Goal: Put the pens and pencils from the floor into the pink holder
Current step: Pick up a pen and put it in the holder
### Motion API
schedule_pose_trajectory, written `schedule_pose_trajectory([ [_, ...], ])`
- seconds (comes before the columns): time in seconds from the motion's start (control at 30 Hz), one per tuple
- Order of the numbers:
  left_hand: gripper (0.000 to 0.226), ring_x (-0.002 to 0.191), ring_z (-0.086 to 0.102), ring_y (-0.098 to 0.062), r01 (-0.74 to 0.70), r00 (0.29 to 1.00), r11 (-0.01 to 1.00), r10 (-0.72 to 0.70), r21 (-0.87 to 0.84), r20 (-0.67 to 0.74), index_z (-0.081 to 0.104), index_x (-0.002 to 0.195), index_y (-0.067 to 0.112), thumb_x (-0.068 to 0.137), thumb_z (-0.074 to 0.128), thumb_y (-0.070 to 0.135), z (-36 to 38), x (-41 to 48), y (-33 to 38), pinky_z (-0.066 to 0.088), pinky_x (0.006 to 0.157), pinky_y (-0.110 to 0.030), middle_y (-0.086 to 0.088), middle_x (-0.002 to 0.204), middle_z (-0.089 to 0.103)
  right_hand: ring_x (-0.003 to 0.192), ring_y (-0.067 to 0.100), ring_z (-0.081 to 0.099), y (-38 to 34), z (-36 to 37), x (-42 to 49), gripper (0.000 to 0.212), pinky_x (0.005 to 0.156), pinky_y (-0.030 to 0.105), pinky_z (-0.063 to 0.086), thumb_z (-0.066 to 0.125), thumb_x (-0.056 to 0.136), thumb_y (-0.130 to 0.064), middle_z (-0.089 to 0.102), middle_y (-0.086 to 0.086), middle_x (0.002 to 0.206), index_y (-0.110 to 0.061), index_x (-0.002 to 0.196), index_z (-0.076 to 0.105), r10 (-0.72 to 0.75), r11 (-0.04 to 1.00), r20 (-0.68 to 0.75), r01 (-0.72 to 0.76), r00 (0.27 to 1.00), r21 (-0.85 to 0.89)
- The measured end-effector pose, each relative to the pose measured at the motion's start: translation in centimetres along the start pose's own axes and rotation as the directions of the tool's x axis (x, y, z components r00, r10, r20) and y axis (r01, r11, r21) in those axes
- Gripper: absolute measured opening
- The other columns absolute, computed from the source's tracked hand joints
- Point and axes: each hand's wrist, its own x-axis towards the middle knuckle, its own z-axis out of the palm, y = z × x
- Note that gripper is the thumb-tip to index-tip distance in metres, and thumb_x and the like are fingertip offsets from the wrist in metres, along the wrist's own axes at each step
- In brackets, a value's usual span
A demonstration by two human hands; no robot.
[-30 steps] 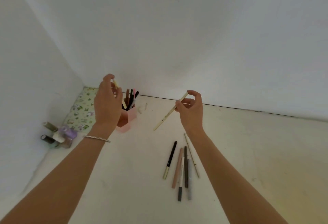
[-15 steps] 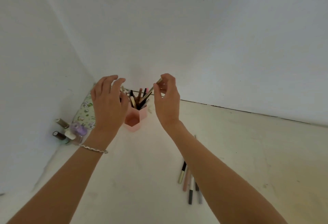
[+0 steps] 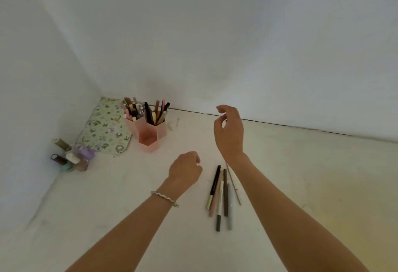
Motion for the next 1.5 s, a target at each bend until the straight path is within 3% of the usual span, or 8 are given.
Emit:
schedule_pose_trajectory([
  [0.13,0.026,0.105,0.062,-0.023,0.090,0.986,0.994,-0.098,0.063,0.134,0.061,0.111,0.017,0.088,0.061,0.029,4.2,-0.9,1.9,0.048,0.085,-0.027,-0.002,0.114,0.064,0.088,0.008,0.058,2.4,-3.1,-1.0,0.035,0.075,0.016,0.044,0.047,0.086,0.005,0.064,-0.003,0.105,-0.014,0.111,0.062,0.101,0.995,0.016,-0.101,0.995,-0.026],
  [0.3,0.030,0.097,0.064,-0.023,0.119,0.990,0.984,-0.128,0.134,0.060,0.058,0.106,0.015,0.095,0.055,0.043,6.9,-1.9,3.5,0.044,0.071,-0.029,-0.003,0.108,0.064,0.075,0.003,0.054,4.9,-5.7,-2.6,0.040,0.069,0.013,0.043,0.047,0.086,0.002,0.060,-0.008,0.102,-0.021,0.116,0.058,0.219,0.975,-0.007,-0.220,0.976,-0.016],
  [0.47,0.029,0.083,0.066,-0.023,0.179,0.981,0.983,-0.175,-0.050,0.079,0.065,0.096,0.011,0.092,0.063,0.039,6.6,-1.5,3.8,0.044,0.066,-0.028,-0.005,0.091,0.068,0.075,0.001,0.056,7.3,-7.0,-3.6,0.033,0.069,0.015,0.043,0.049,0.087,-0.002,0.062,-0.009,0.099,-0.020,0.111,0.060,0.301,0.951,0.067,-0.295,0.951,-0.088],
  [0.67,0.021,0.081,0.062,-0.018,0.028,0.968,0.948,-0.105,-0.317,-0.226,0.065,0.098,0.012,0.092,0.066,0.031,2.3,0.1,3.8,0.047,0.073,-0.029,-0.002,0.093,0.069,0.080,0.018,0.061,8.0,-5.5,-3.8,0.019,0.066,0.025,0.047,0.051,0.090,-0.013,0.066,0.002,0.092,-0.008,0.100,0.066,0.484,0.855,0.374,-0.337,0.791,-0.394],
  [0.9,0.016,0.075,0.064,-0.005,-0.185,0.899,0.861,-0.047,-0.474,-0.435,0.063,0.109,0.013,0.093,0.065,0.017,-1.1,-0.3,3.5,0.054,0.073,-0.024,0.008,0.086,0.064,0.098,0.028,0.058,8.2,-3.1,-5.7,0.018,0.072,0.030,0.043,0.051,0.092,-0.017,0.057,0.011,0.108,-0.005,0.101,0.058,0.531,0.760,0.431,-0.185,0.730,-0.624],
  [1.07,0.069,0.073,0.063,0.002,-0.359,0.716,0.843,-0.026,-0.400,-0.698,0.030,0.149,0.031,0.092,0.065,0.012,-7.2,0.3,0.0,0.049,0.070,-0.007,0.015,0.093,0.059,0.069,0.028,0.056,5.9,-3.5,-1.9,0.005,0.056,0.030,0.033,0.050,0.090,-0.015,0.054,0.002,0.074,-0.011,0.088,0.047,0.350,0.854,0.218,-0.214,0.911,-0.474],
  [1.27,0.053,0.084,0.062,-0.013,-0.269,0.613,0.935,-0.021,-0.233,-0.790,0.041,0.138,0.037,0.094,0.061,0.016,-12.6,3.0,-2.6,0.049,0.079,-0.027,0.001,0.103,0.064,0.065,0.008,0.060,-1.0,-2.3,2.1,0.046,0.061,0.018,0.049,0.053,0.095,-0.016,0.056,-0.012,0.080,-0.032,0.135,0.034,0.101,0.991,0.039,-0.104,0.994,0.079],
  [1.5,0.032,0.105,0.060,-0.029,-0.157,0.602,0.955,0.294,0.251,-0.743,0.062,0.122,0.016,0.090,0.065,0.017,-12.1,5.8,-3.7,0.045,0.088,-0.043,-0.008,0.107,0.069,0.080,0.007,0.064,-5.5,0.6,2.8,0.034,0.072,0.018,0.052,0.056,0.095,-0.018,0.057,-0.014,0.094,-0.033,0.122,0.042,-0.066,0.958,0.019,0.059,0.998,0.279],
])
